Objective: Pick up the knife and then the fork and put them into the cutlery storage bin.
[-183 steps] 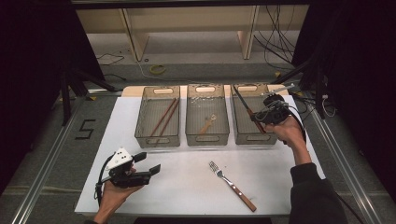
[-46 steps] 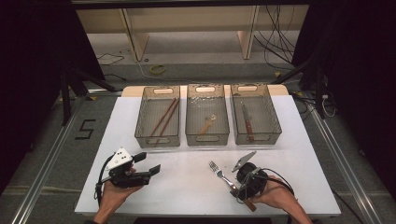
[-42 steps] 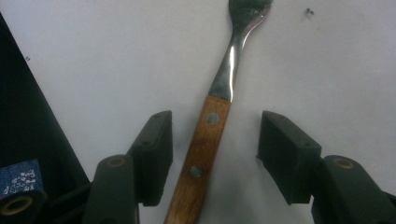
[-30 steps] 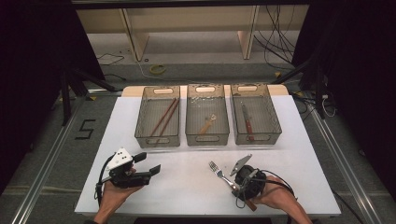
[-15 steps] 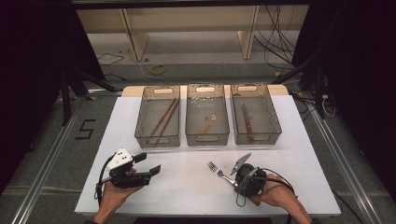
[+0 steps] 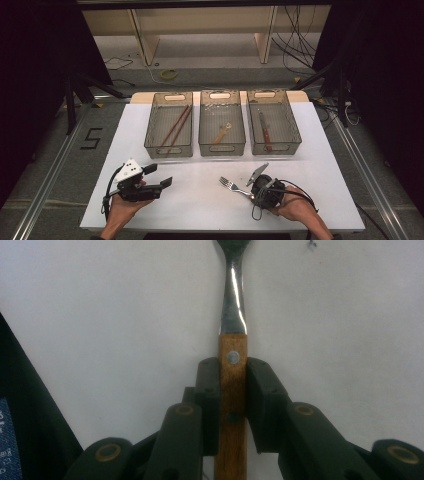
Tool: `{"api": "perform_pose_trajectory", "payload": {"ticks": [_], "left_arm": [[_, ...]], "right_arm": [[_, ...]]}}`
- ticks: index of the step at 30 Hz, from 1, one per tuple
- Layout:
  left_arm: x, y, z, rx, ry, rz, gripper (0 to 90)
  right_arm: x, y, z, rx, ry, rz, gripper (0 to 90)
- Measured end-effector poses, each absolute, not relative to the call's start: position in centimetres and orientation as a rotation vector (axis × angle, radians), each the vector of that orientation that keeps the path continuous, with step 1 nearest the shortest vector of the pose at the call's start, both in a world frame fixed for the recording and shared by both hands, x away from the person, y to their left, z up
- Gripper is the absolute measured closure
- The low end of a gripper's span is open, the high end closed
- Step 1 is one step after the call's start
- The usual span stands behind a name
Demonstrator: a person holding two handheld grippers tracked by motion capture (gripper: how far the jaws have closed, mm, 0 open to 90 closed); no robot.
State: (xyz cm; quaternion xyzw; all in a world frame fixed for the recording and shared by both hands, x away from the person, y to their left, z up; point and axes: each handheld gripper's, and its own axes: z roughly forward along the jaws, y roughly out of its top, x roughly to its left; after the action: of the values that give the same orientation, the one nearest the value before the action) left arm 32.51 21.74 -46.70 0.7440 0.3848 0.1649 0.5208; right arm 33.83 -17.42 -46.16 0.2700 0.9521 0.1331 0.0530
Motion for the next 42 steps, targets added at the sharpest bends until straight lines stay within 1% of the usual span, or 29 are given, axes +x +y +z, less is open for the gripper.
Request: {"api": "perform_pose_trajectory", "payload": {"ticks": [10, 18, 29, 42], "left_arm": [[32.5, 21.8, -46.7, 1.778, 0.925, 0.394, 21.9], [32.6, 21.8, -46.7, 1.778, 0.928, 0.394, 21.8], [32.6, 21.9, -46.7, 1.774, 0.931, 0.397, 21.8], [32.6, 21.9, -46.7, 1.766, 0.931, 0.397, 21.5]], "right_arm": [[34.1, -17.7, -45.9, 0.822, 2.877, 0.43, 77.9], [34.4, -18.2, -45.1, 0.852, 2.846, 0.511, 77.9], [35.7, -19.1, -44.2, 0.894, 2.814, 0.618, 77.9], [37.1, -19.4, -42.4, 0.916, 2.784, 0.721, 77.9]]}}
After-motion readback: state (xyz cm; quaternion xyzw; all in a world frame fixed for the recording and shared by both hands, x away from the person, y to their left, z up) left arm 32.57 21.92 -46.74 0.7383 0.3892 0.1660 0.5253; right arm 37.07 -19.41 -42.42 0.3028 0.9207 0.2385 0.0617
